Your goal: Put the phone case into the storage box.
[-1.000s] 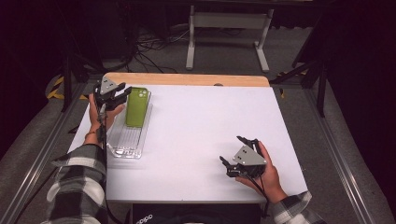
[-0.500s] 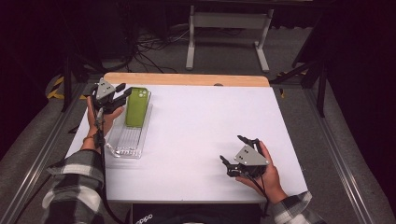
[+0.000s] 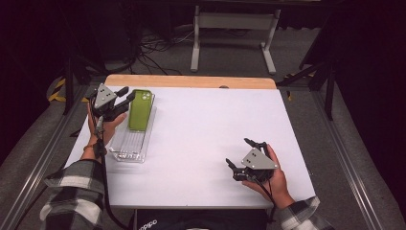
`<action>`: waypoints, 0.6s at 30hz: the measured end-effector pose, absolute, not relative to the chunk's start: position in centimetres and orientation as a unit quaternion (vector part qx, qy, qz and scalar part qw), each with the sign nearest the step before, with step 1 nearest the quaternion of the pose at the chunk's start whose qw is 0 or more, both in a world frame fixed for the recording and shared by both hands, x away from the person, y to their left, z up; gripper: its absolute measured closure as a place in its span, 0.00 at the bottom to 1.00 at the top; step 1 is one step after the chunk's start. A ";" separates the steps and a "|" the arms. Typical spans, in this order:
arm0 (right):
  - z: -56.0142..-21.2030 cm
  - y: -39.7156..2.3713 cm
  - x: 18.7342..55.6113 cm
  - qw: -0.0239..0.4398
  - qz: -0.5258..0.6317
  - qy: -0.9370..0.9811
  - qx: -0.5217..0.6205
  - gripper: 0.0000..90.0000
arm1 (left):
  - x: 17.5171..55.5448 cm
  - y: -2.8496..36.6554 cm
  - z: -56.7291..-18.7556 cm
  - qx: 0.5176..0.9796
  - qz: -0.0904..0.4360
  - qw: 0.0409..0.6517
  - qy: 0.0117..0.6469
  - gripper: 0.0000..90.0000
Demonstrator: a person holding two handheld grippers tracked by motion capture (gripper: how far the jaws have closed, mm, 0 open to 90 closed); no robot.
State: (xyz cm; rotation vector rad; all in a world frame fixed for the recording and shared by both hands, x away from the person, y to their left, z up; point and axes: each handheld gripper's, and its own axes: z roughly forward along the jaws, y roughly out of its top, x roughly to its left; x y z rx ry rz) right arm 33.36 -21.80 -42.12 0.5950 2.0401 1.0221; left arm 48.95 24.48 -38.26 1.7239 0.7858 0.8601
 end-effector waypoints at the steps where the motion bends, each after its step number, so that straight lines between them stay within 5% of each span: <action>1: -42.1 -21.8 33.4 0.382 0.401 0.799 0.233 0.14 | 48.8 24.4 -38.3 0.714 0.353 0.509 0.325 0.72; 18: -42.0 -21.9 33.3 0.380 0.406 0.797 0.236 0.14 | 46.7 23.6 -38.2 0.710 0.353 0.526 0.307 0.66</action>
